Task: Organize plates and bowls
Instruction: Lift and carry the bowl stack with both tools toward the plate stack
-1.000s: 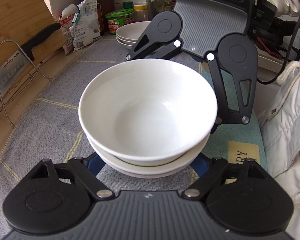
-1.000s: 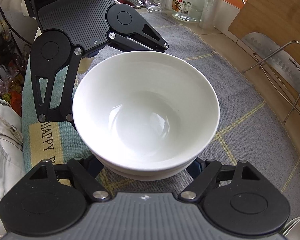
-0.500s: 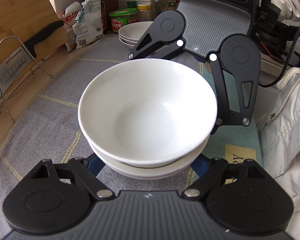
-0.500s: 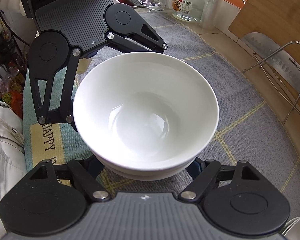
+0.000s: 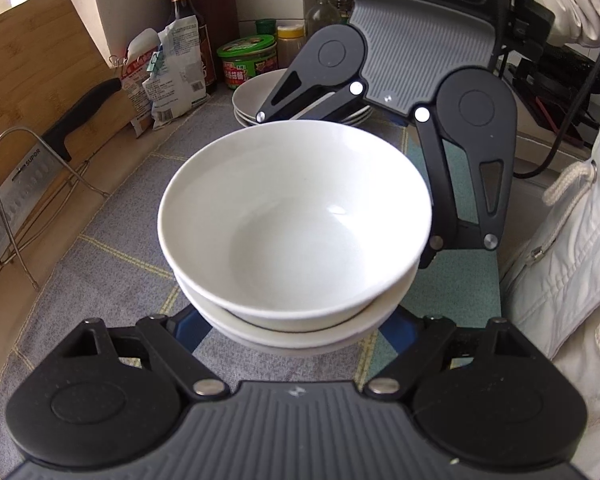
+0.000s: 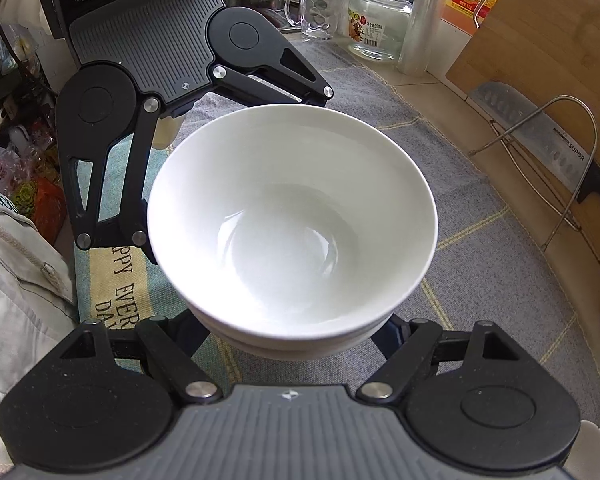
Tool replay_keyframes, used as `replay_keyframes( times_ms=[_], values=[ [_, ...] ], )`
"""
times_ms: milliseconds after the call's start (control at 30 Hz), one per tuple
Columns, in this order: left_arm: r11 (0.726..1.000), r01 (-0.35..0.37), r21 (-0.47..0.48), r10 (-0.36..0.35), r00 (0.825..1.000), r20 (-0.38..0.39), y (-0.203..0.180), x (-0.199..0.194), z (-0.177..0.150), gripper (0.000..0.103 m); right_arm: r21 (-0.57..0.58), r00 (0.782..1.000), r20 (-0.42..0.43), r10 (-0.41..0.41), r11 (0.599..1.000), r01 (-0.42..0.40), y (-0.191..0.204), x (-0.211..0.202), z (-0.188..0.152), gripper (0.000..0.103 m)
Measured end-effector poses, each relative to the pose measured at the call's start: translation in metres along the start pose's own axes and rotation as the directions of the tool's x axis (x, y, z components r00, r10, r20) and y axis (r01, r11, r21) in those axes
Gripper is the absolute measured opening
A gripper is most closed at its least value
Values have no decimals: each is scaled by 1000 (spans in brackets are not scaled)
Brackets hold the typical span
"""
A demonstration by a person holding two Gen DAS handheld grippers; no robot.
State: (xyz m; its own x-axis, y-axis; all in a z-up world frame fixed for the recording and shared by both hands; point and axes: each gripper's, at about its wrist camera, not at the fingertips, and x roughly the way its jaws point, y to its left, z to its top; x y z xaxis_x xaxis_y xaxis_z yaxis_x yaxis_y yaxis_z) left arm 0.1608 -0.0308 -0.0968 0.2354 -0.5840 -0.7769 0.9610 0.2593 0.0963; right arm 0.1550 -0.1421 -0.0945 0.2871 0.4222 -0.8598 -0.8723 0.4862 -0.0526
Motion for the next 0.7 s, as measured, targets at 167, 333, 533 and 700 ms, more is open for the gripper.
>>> replay_keyframes(
  times_ms=[167,333,533,700],
  values=[
    [1000,-11,-6,11,1000,6,-14,13,26,87,-17,1000,3,0,1000,0,-11,-20,-17,86],
    [1000,-11,-9,11,1000,19,-21,30,53,87,-26,1000,0,-3,1000,3,-24,-41,-37,86],
    [1000,-9,19,8,1000,29,-27,50,84,87,-25,1000,3,-29,999,29,-41,-66,-62,86],
    [999,1,54,-4,999,42,-28,67,109,87,-6,999,8,-53,999,53,-53,-84,-83,86]
  ],
)
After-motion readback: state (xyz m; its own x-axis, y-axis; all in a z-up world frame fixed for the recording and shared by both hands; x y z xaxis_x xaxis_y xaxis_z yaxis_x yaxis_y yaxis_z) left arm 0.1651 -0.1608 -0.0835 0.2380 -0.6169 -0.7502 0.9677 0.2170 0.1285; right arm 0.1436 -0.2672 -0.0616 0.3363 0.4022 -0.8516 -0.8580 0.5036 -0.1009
